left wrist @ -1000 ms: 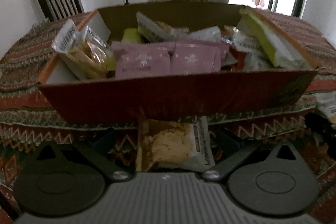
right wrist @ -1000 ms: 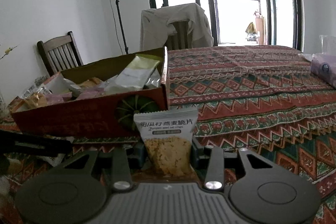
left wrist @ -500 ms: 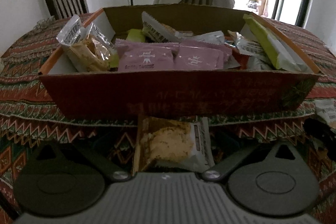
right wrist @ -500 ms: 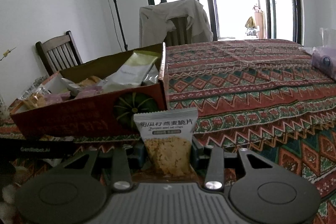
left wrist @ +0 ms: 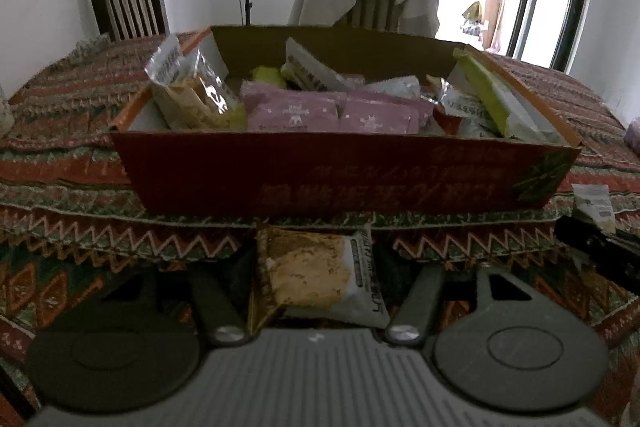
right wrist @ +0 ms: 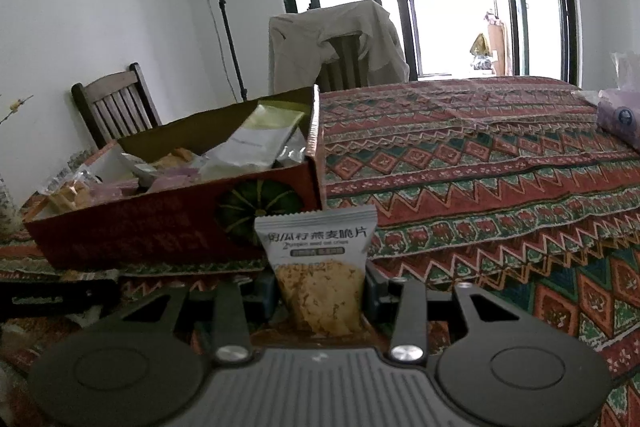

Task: Organize snacks
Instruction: 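Carry both cracker packets over the cardboard box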

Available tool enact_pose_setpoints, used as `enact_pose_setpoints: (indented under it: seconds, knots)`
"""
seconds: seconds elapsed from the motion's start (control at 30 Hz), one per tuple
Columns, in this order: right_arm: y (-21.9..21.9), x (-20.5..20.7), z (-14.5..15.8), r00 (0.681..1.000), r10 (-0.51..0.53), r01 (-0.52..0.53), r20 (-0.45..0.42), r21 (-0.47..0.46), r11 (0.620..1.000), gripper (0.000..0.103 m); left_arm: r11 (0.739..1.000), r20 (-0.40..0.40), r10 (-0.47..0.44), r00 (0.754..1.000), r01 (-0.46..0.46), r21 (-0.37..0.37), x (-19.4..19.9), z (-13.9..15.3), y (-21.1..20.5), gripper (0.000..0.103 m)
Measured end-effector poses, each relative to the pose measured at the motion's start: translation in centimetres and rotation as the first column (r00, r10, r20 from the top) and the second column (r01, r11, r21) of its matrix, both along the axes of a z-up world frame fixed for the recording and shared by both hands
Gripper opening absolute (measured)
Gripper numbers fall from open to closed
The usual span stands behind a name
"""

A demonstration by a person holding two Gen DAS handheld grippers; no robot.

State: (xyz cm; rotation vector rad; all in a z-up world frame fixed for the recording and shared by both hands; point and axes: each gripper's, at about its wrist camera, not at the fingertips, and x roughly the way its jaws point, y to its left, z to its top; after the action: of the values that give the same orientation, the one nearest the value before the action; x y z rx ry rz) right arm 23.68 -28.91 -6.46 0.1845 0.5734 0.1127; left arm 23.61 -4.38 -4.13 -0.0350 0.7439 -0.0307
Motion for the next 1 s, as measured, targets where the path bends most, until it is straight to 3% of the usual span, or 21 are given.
enact_pose_setpoints:
  seconds: [0.33,0.6,1.0]
  knots:
    - [0.5,-1.3,0.9,0.996,0.009,-0.008,0.091,-0.016,1.0,0.04,1.0,0.111,-0.017,0.994,0.016,0.01,-3.0,2.2,0.3,0.061]
    - [1.5,-3.4,2.1,0.983,0.029,-0.02,0.179,-0.05,0.999,0.04,0.999,0.235,-0.036,0.971,0.04,-0.01,-5.6,5.5,1.0,0.061]
    - [4.0,-2.8,7.3,0.96,0.071,-0.054,0.272,-0.067,0.996,0.04,0.997,0.333,-0.001,0.943,0.028,-0.076,-3.6,9.3,2.0,0.061]
